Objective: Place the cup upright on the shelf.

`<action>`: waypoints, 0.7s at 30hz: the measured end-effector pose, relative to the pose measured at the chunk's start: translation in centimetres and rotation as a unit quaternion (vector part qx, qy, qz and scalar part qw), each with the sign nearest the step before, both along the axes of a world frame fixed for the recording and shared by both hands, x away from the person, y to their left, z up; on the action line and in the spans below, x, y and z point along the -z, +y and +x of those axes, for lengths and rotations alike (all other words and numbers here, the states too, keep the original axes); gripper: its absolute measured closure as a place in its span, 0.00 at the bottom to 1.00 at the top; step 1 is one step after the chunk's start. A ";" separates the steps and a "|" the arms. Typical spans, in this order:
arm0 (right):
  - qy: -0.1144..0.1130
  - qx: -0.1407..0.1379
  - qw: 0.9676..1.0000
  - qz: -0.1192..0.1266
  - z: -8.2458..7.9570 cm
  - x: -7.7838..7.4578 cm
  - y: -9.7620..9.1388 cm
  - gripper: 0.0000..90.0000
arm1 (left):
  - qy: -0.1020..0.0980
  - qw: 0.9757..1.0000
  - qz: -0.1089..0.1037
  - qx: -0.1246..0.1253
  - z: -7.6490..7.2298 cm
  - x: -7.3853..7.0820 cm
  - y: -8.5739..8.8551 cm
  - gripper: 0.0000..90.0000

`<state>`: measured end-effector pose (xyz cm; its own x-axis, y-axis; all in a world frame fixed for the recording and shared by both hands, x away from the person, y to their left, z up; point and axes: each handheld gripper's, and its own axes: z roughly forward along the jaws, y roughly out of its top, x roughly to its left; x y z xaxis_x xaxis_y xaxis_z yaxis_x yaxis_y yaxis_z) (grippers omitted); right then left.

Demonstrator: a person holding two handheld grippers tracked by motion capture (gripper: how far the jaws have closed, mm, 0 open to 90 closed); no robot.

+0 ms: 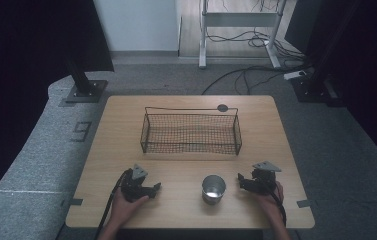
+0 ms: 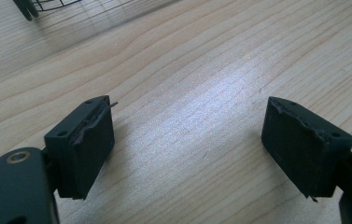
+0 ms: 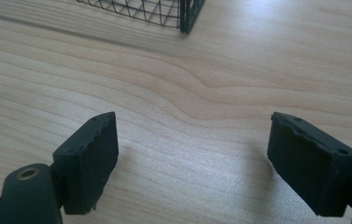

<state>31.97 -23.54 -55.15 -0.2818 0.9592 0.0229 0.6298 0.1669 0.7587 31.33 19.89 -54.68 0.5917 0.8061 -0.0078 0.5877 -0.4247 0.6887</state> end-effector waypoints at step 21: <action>-0.062 -0.036 0.997 0.040 -3.3 -3.2 -0.3 0.18 | 0.000 1.000 0.000 0.000 0.0 0.0 0.0 0.19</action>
<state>28.66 -23.85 -51.97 -0.3555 0.9328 0.0596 0.5192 0.1440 0.8424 31.33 19.89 -54.68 0.5917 0.8061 -0.0080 0.5876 -0.4244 0.6890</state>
